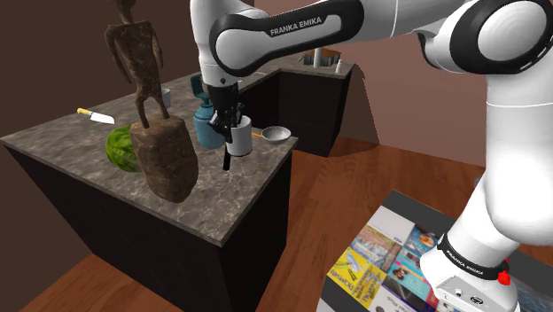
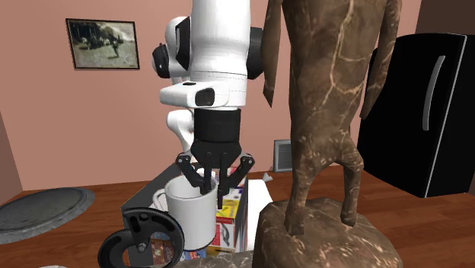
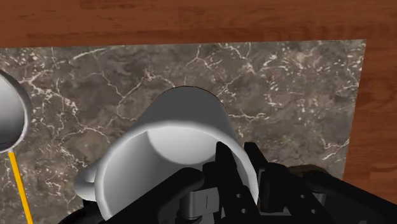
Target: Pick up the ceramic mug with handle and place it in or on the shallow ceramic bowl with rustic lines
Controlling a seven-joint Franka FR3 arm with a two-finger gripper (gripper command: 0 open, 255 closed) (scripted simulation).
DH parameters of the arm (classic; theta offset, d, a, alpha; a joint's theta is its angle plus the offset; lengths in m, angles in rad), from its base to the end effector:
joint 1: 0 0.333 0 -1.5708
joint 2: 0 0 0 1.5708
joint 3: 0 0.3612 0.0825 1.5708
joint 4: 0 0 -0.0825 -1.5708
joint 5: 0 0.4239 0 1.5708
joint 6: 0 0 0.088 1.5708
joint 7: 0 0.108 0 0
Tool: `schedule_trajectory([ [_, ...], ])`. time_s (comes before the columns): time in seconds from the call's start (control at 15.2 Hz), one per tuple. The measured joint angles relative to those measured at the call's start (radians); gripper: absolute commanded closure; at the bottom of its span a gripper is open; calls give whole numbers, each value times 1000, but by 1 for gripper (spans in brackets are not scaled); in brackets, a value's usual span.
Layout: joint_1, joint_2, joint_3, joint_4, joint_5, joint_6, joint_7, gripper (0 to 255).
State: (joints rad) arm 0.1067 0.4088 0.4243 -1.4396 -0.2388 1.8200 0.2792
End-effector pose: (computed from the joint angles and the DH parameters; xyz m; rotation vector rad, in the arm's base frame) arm 0.6637 0.3071 0.5050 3.0527 0.4274 0.0524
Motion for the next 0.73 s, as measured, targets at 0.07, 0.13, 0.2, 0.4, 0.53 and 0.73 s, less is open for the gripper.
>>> schedule_trajectory([
  [0.07, -15, -2, -5, 3, 3, -3, -21, 255],
  [0.13, -29, -3, -10, 3, 6, -2, -40, 255],
  [0.2, -44, -7, -15, 1, 9, -1, -60, 255],
  [0.4, -93, -14, -32, 0, 19, 0, -127, 255],
  [0.53, -124, -18, -42, -6, 25, 7, -168, 255],
  [0.73, -162, 2, -60, 33, 28, -6, -230, 255],
])
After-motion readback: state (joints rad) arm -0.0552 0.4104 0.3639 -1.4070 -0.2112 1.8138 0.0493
